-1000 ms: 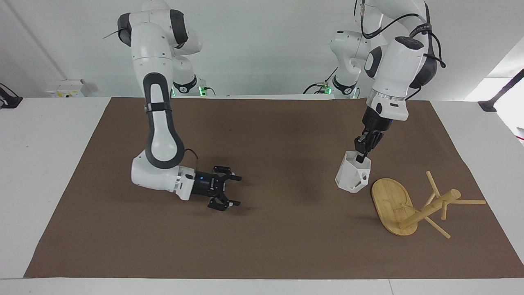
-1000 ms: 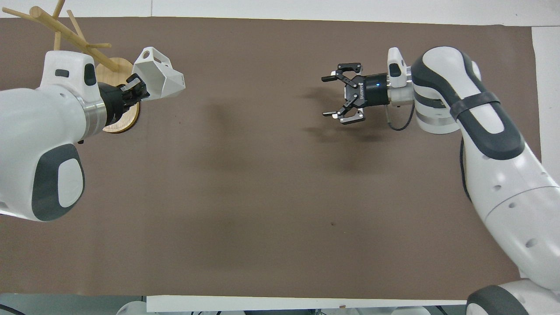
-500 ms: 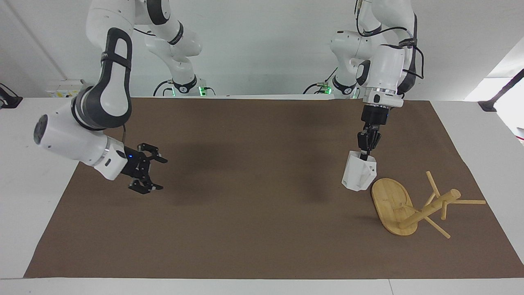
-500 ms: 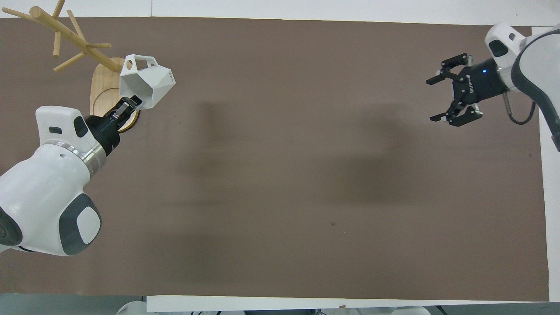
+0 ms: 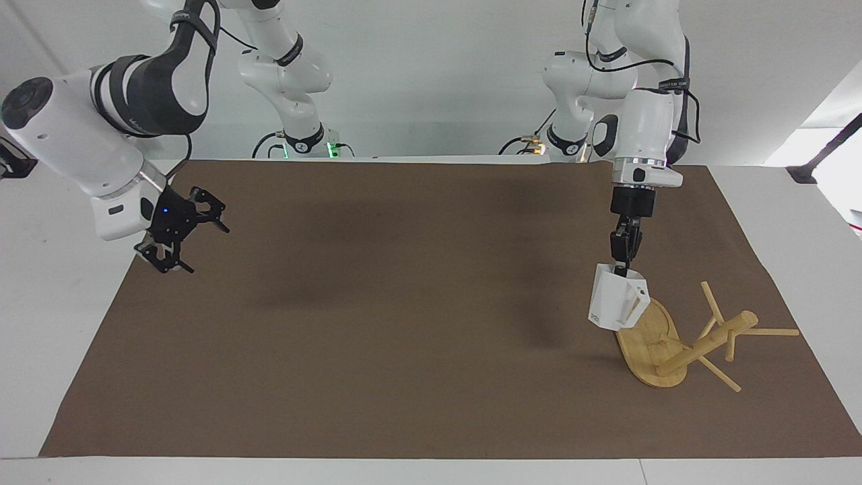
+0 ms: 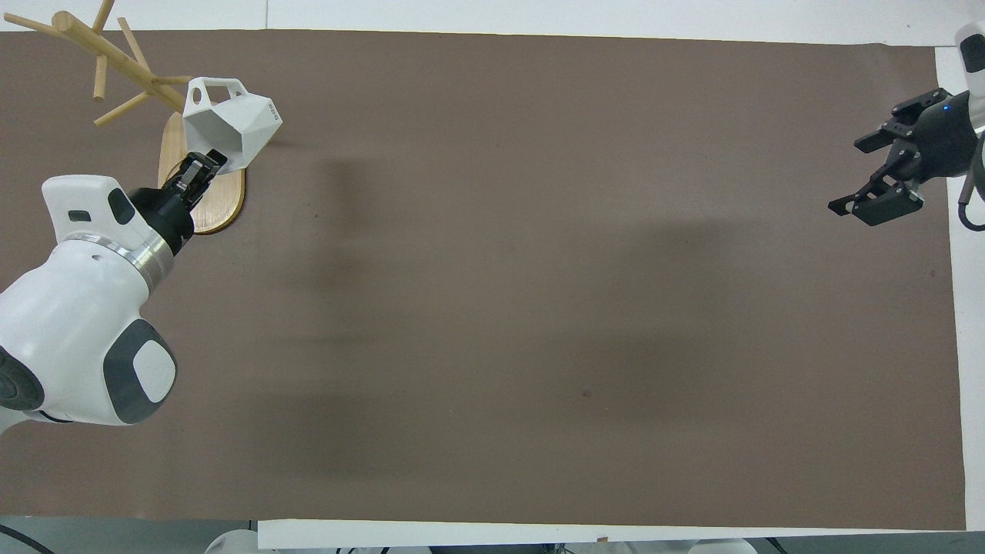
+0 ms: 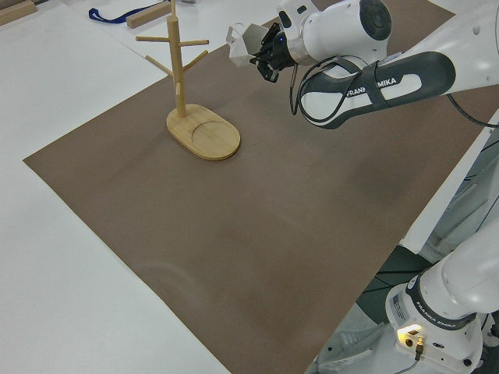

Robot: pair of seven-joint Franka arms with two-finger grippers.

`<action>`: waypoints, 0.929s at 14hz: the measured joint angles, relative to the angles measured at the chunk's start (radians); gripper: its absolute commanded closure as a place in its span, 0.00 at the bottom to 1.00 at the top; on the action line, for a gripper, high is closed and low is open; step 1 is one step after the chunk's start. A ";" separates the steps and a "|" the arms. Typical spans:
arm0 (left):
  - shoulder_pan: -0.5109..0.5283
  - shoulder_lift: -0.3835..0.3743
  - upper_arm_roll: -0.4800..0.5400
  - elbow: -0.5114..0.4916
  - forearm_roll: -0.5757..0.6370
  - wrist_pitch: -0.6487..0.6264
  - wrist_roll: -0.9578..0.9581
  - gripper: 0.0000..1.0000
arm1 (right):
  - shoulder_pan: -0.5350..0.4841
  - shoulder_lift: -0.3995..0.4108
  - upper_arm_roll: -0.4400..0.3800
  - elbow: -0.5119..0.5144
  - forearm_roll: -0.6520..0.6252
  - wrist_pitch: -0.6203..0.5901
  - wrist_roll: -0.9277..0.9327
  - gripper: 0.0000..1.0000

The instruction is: Hang cup on rack

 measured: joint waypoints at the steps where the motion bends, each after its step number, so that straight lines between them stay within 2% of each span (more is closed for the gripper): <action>1: 0.005 0.018 0.000 0.011 0.000 0.000 -0.001 1.00 | 0.002 -0.018 0.001 0.000 -0.029 -0.033 0.109 0.00; 4: 0.028 0.079 -0.001 0.056 0.000 0.001 -0.001 1.00 | 0.025 -0.084 -0.022 0.000 -0.092 -0.181 0.419 0.00; 6: 0.044 0.113 -0.001 0.083 0.000 0.001 -0.001 1.00 | 0.122 -0.118 -0.139 -0.003 -0.106 -0.236 0.559 0.00; 8: 0.050 0.131 -0.001 0.098 0.000 0.001 -0.001 1.00 | 0.168 -0.145 -0.207 -0.016 -0.110 -0.278 0.631 0.00; 13: 0.074 0.151 -0.001 0.113 0.000 0.001 -0.001 1.00 | 0.170 -0.199 -0.204 -0.083 -0.186 -0.283 0.742 0.00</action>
